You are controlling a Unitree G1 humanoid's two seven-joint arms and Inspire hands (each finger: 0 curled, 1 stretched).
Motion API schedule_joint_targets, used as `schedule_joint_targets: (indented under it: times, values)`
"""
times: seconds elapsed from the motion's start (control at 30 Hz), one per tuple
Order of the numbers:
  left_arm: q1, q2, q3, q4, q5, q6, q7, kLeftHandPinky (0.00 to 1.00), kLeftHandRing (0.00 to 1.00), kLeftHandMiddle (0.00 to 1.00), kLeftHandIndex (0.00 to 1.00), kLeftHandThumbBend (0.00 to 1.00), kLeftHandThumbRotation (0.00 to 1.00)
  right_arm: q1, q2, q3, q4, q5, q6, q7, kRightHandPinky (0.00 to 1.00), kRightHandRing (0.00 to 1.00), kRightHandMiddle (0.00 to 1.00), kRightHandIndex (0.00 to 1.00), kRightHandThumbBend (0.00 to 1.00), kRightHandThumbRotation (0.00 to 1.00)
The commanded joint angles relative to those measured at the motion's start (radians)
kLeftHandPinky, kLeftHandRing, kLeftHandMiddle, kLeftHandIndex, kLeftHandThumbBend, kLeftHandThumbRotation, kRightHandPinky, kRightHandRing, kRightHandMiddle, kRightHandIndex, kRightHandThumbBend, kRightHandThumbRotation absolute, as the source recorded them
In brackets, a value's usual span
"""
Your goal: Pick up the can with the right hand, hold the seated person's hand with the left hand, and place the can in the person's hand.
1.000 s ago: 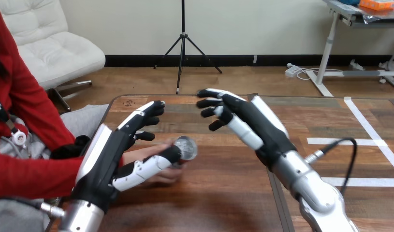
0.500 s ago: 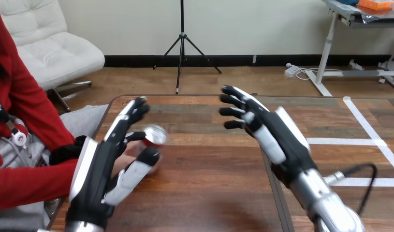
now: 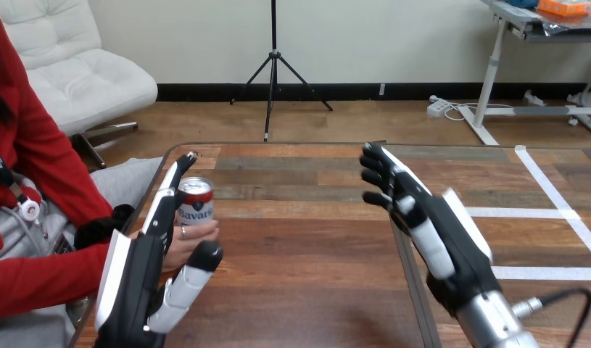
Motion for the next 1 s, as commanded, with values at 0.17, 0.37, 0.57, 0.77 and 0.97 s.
schedule_joint_targets:
  times: [0.17,0.37,0.57,0.77,0.97]
  values:
    - [0.013,-0.013,-0.009,-0.034,-0.059,-0.039,-0.041,1.0,0.98,0.96,0.92,0.83,1.0,0.079,0.037,-0.006,-0.11,0.058,-0.079,0.007,0.9,0.91,0.92,0.91,1.0,1.0]
    - [0.039,-0.023,-0.027,-0.05,-0.116,-0.045,-0.079,0.97,0.95,0.93,0.9,0.78,0.98,0.135,0.064,0.004,-0.135,0.11,-0.102,0.019,0.9,0.9,0.91,0.9,1.0,1.0]
    - [0.061,-0.038,-0.046,-0.068,-0.16,-0.039,-0.111,0.91,0.92,0.91,0.88,0.75,0.98,0.174,0.099,0.014,-0.14,0.123,-0.136,0.014,0.88,0.88,0.89,0.89,1.0,1.0]
    - [0.076,-0.051,-0.065,-0.078,-0.203,-0.034,-0.147,0.89,0.9,0.89,0.88,0.73,0.95,0.203,0.128,0.022,-0.145,0.12,-0.148,0.004,0.85,0.87,0.88,0.87,1.0,1.0]
    - [0.077,-0.053,-0.076,-0.072,-0.218,-0.035,-0.168,0.88,0.89,0.88,0.87,0.7,0.96,0.217,0.144,0.025,-0.142,0.118,-0.158,0.005,0.84,0.86,0.88,0.88,1.0,1.0]
